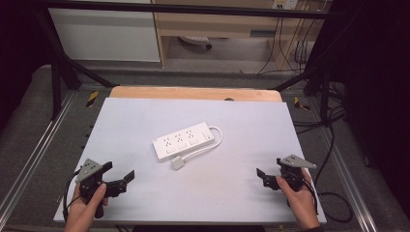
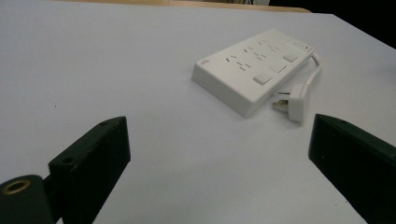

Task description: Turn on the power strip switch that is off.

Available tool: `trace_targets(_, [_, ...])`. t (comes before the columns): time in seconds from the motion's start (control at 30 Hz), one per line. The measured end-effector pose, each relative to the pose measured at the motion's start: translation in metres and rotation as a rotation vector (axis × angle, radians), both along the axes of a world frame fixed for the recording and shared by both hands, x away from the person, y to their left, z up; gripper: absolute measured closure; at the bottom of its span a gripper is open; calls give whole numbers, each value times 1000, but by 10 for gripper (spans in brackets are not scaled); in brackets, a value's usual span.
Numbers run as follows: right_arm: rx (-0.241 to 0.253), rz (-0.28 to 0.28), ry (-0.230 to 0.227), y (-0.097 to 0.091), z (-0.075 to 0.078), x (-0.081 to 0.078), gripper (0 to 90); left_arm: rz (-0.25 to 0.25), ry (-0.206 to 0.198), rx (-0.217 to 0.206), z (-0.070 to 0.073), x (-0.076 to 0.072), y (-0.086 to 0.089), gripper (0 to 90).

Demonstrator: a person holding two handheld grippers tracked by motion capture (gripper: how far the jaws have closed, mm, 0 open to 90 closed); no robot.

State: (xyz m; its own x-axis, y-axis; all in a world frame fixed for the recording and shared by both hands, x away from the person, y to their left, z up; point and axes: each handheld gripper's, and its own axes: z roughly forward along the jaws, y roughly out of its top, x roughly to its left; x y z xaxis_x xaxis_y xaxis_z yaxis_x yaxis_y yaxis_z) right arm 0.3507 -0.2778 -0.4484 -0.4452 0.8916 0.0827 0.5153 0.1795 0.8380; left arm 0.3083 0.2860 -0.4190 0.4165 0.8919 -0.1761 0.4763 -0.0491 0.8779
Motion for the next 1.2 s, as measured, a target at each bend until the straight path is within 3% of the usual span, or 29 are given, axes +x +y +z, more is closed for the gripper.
trace_targets(0.7, [31, 34, -20, 8, 15, -2, 46, -26, -17, 14, -1, 1, -1, 58])
trace_targets(0.83, [29, 54, -27, 11, 17, -3, 66, -21, -30, 51, -1, 6, 0, 61])
trace_targets(0.93, [35, 69, -29, 13, 18, -4, 66, -14, -22, 36, -1, 9, 1, 61])
trace_targets(1.03, [39, 74, -33, 16, 19, -4, 58, -7, -9, -6, -1, 10, 3, 68])
trace_targets(1.2, [68, 76, -43, 19, 22, -4, 47, -4, -12, 7, -3, 12, 5, 66])
